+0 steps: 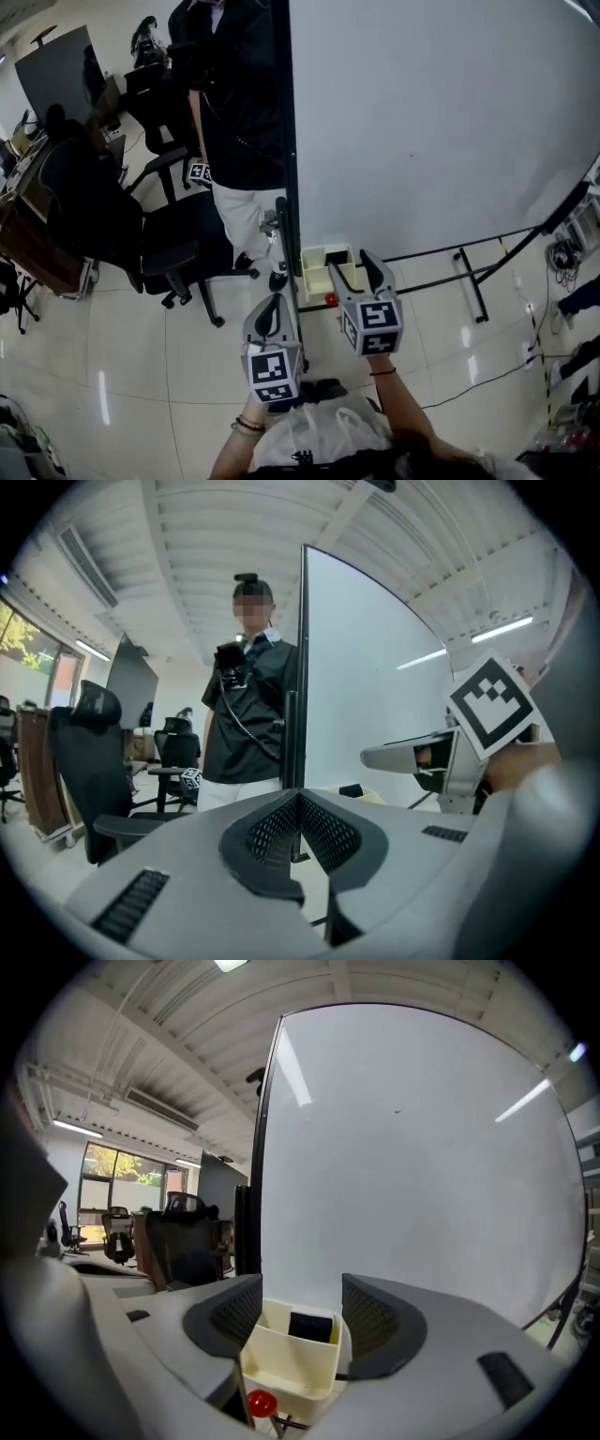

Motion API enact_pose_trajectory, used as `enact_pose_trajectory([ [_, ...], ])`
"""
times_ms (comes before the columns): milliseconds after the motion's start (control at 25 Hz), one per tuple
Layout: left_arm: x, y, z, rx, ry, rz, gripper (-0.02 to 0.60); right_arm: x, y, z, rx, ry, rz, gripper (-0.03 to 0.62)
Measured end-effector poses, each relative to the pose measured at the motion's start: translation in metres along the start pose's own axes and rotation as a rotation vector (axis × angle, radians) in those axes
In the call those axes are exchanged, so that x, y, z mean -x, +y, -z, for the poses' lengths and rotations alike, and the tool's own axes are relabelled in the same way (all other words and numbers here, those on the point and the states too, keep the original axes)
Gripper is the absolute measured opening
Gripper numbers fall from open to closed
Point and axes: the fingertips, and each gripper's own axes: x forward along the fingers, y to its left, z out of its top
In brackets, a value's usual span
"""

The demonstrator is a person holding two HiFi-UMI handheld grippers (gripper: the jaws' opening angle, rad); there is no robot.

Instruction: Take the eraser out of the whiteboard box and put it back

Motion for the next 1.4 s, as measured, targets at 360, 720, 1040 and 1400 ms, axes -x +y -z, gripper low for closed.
enact_pose_trajectory([
  [360,-0.01,-0.035,-0.004,-0.02,-0.009,0.077,0.002,0.057,0.006,0.013,-0.151,0.026,-0.028,0.262],
  [720,-0.016,-0.041,-0.021,-0.036,-0.048,0.092,0.002,0.052,0.037,0.015,-0.058,0.02,-0.087,0.245],
  [1040,-0.012,-0.033,-0.024,-0.034,-0.054,0.065,0.003,0.05,0.035,0.015,-0.053,0.021,-0.086,0.236],
  [1400,-0.012,-0.025,-0.033,-0.053,-0.072,0.055,0.002,0.04,0.039,0.004,-0.047,-0.002,-0.096,0.232],
])
